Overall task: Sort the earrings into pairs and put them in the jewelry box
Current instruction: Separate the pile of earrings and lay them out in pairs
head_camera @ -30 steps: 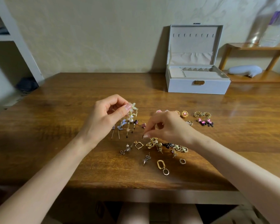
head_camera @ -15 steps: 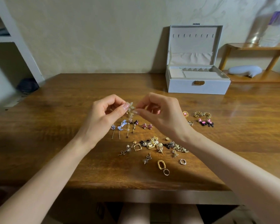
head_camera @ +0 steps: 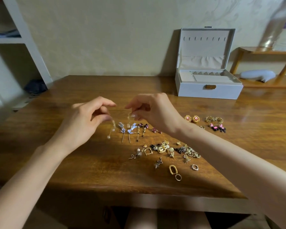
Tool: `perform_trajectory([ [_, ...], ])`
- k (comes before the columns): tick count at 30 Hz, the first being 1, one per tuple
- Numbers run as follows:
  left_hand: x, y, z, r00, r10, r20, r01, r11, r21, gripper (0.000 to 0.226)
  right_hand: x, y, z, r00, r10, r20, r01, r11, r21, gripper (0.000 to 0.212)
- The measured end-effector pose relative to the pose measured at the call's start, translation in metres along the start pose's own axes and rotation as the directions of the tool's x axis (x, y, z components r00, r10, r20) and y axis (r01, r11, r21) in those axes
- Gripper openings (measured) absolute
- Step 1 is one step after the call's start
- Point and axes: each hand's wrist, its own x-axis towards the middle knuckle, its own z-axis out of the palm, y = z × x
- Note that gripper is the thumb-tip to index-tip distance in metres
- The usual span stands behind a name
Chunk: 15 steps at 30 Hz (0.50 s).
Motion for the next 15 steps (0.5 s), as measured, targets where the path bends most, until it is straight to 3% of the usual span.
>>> perform_trajectory([
  [3, -0.004, -0.009, -0.008, 0.992, 0.12, 0.033, -0.123, 0.982, 0.142, 0.02, 0.004, -0.002, 0.008, 0.998, -0.041, 0.053, 0.044, 0.997, -0.058, 0.021],
  [6, -0.007, -0.015, -0.012, 0.987, 0.15, 0.057, -0.157, 0.976, 0.15, 0.013, 0.006, -0.004, 0.018, 0.99, -0.087, 0.113, 0.099, 0.99, -0.102, 0.017],
  [11, -0.012, -0.027, -0.017, 0.996, 0.028, 0.086, -0.018, 0.994, -0.107, 0.009, 0.009, -0.007, 0.031, 0.97, -0.107, 0.216, 0.132, 0.986, -0.1, 0.013],
  [15, -0.017, -0.025, -0.026, 0.987, -0.084, 0.134, 0.123, 0.939, -0.321, 0.013, 0.014, -0.015, 0.032, 0.949, -0.114, 0.294, 0.108, 0.993, 0.038, 0.01],
])
